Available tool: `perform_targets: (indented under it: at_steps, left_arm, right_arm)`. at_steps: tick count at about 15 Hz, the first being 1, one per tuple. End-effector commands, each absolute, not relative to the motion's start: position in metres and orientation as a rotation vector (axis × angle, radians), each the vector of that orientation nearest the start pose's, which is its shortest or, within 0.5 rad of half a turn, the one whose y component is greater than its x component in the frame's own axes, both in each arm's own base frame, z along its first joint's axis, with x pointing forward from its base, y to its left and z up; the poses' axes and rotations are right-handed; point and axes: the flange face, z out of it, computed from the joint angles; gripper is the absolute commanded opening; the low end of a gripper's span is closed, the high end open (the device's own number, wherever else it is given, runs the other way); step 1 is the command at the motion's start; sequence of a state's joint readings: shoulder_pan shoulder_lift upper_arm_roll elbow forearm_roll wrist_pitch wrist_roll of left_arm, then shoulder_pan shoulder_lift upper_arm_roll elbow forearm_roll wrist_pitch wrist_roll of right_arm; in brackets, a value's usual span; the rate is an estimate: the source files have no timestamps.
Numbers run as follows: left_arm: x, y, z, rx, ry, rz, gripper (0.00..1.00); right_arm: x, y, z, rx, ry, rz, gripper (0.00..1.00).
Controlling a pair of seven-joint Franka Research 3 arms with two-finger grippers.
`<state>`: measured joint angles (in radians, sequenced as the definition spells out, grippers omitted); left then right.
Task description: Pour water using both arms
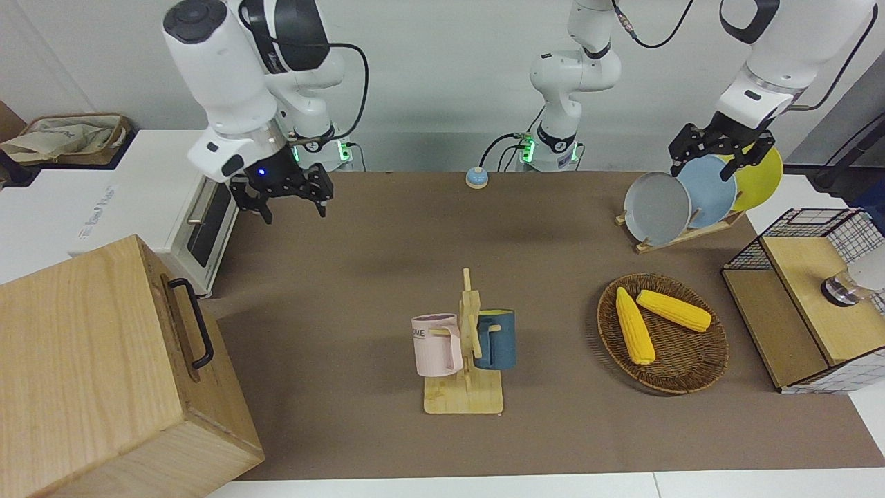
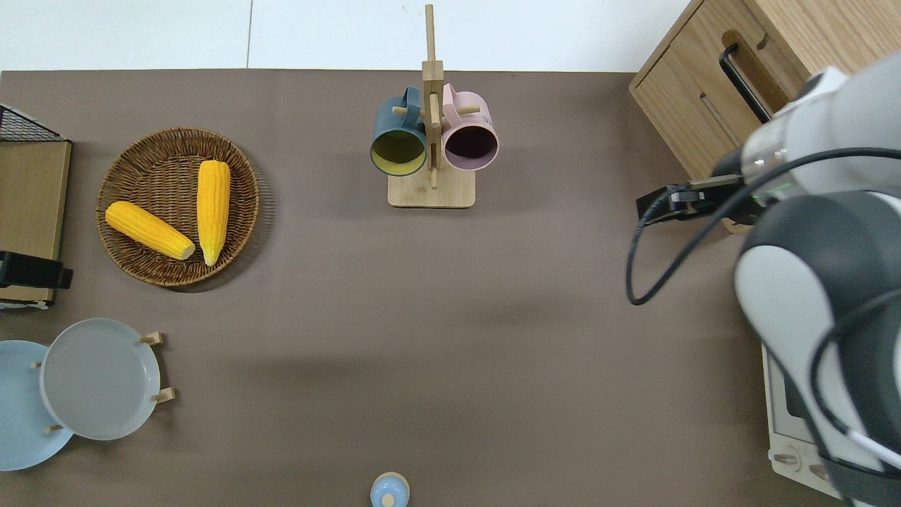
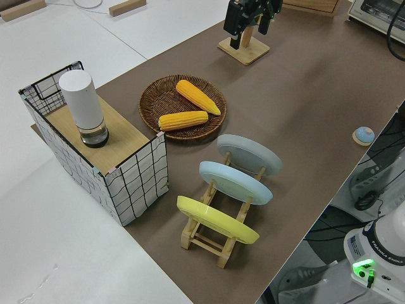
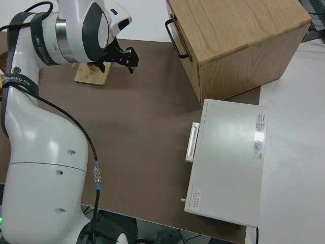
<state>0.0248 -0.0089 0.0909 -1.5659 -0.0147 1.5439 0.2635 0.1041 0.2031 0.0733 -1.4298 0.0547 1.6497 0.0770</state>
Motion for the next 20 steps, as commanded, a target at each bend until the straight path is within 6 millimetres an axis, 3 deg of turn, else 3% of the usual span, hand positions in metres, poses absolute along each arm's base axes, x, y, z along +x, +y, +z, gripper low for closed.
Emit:
perform_targets:
  at_steps: [1,4,5,8,10,12,15,18,19,20]
  left_arm:
    - [0.552,0.125,0.622,-3.133,0.327,-0.038,0.99]
    - [0.551,0.209,0.619,-3.088,0.394,-0.12,0.99]
    - [0.549,0.235,0.614,-3.089,0.384,-0.129,0.99]
    - [0.545,0.276,0.612,-3.044,0.455,-0.172,0.99]
    - [0.54,0.315,0.604,-3.038,0.433,-0.194,0.99]
    - [0.531,0.357,0.599,-3.074,0.41,-0.338,0.99]
    - [0.531,0.387,0.589,-3.08,0.32,-0.53,0.99]
    - [0.538,0.401,0.581,-3.062,0.274,-0.77,0.99]
    - [0.545,0.405,0.572,-3.042,0.266,-0.849,0.99]
    - [0.554,0.403,0.565,-3.046,0.261,-0.923,0.99]
  right_arm:
    - [0.637,0.178,0.515,-3.045,-0.179,-0.055,0.992]
    - [0.659,0.212,0.476,-3.017,-0.215,-0.181,0.99]
    - [0.662,0.232,0.464,-3.008,-0.249,-0.215,0.99]
    - [0.672,0.264,0.438,-2.976,-0.297,-0.336,0.99]
    - [0.684,0.271,0.442,-2.948,-0.336,-0.492,0.987]
    - [0.698,0.273,0.448,-2.951,-0.439,-0.646,0.985]
    - [0.704,0.267,0.448,-2.937,-0.483,-0.719,0.958]
    - [0.708,0.269,0.44,-2.921,-0.482,-0.75,0.818]
    - [0.708,0.271,0.438,-2.915,-0.481,-0.76,0.816]
    - [0.709,0.273,0.436,-2.909,-0.487,-0.77,0.718]
